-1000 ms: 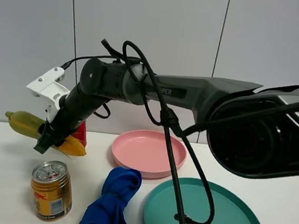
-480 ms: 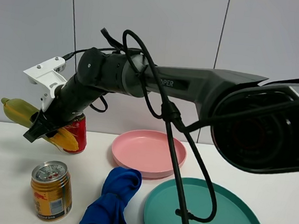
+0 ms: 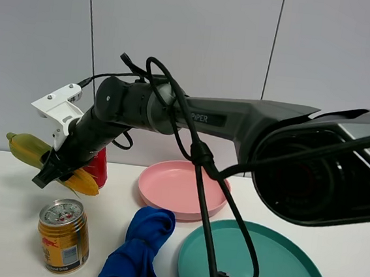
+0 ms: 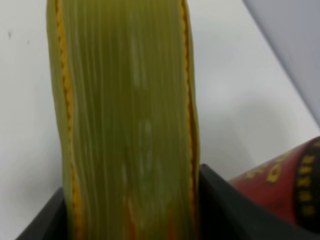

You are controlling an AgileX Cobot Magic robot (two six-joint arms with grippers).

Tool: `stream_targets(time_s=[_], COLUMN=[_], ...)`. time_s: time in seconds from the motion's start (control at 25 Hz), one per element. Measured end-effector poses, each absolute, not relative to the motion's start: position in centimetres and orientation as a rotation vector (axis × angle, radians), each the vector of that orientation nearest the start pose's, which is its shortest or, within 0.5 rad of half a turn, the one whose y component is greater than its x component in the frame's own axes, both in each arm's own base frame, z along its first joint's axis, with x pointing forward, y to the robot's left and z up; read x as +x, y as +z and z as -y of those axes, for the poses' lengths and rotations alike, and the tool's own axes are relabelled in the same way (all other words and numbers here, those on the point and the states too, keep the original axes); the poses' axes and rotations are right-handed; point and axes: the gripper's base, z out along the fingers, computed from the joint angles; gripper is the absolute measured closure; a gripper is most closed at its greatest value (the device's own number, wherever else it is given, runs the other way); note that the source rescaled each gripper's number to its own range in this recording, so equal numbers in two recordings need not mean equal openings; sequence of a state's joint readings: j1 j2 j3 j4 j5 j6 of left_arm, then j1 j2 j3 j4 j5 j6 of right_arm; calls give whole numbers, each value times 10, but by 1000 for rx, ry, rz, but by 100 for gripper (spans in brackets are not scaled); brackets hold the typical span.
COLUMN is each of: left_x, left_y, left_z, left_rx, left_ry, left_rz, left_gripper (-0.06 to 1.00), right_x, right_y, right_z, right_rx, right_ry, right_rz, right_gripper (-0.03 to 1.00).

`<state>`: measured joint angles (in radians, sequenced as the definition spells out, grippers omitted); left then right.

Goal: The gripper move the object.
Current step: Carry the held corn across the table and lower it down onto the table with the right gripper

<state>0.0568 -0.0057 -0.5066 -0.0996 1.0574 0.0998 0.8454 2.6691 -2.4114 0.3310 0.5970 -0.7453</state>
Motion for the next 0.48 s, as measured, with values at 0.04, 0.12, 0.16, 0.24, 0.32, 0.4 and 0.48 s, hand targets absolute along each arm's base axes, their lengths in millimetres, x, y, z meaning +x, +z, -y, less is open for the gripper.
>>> stream_targets(time_s=[0.04,0.12,0.16,0.24,0.32,0.4,0.48], left_x=[-6,-6,-6,-6,-6,-6,-6], left_y=[280,280,280,280,280,280,280], left_z=[8,8,8,8,8,8,8], left_rx=[49,49,49,49,49,49,49], left_ry=[-20,-20,-20,-20,-20,-20,-20], left_rz=[-2024,-2024,-2024,-2024,-2024,-2024,-2024], left_gripper=[-6,-6,-6,-6,-6,-6,-6], right_x=[376,377,378,379,379,379,379], right_y=[132,128,127,126,125,124,124], right_z=[-449,-450,-450,-451,-452,-452,-452], right_rx=[-1499,-1481,-1466,-1439,-1420,-1397,-1359], right_ry=[402,406,413,424,438,453,474], right_rz=[-1792,-1799,-1806,-1807,-1820,-1841,-1872], right_gripper=[97,97,97,97,97,97,97])
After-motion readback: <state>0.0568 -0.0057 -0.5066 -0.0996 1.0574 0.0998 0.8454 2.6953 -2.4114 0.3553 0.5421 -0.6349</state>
